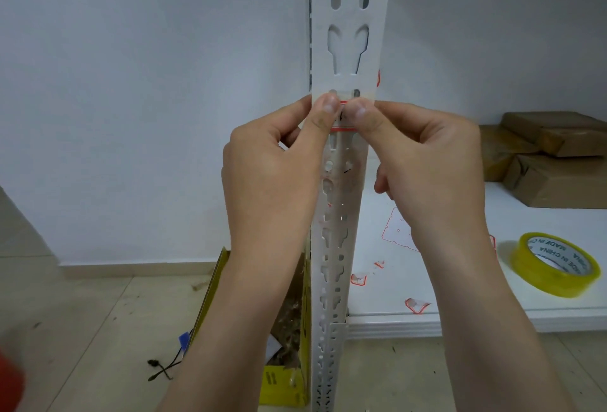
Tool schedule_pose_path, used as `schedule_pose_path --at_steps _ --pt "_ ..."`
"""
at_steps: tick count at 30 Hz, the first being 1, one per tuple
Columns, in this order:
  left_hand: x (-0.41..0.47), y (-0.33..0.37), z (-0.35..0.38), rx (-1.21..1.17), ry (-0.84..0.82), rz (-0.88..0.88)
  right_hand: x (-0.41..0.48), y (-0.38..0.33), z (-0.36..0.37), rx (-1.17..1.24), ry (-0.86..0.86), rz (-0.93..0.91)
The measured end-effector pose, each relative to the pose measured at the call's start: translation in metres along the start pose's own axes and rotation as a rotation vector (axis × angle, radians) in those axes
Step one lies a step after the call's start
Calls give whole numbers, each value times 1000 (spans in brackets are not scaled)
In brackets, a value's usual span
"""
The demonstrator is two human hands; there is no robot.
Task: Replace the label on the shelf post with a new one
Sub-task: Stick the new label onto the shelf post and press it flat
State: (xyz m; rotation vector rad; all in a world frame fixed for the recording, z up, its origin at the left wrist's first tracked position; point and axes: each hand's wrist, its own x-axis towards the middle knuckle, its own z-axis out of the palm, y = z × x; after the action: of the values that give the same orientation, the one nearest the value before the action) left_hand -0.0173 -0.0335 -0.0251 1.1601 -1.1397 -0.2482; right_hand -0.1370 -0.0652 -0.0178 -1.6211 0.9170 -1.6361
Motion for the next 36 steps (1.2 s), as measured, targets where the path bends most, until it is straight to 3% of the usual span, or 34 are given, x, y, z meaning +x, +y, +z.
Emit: schedule_pose_path --at_steps 19,26,36 --pt "5 -5 -6 31 -71 93 -1 1 -4 20 -89 -40" --pt "4 -14 -6 124 -89 175 2 12 -10 2 -124 -142" --pt "3 -27 -6 234 -93 268 2 14 -10 -44 -148 -148"
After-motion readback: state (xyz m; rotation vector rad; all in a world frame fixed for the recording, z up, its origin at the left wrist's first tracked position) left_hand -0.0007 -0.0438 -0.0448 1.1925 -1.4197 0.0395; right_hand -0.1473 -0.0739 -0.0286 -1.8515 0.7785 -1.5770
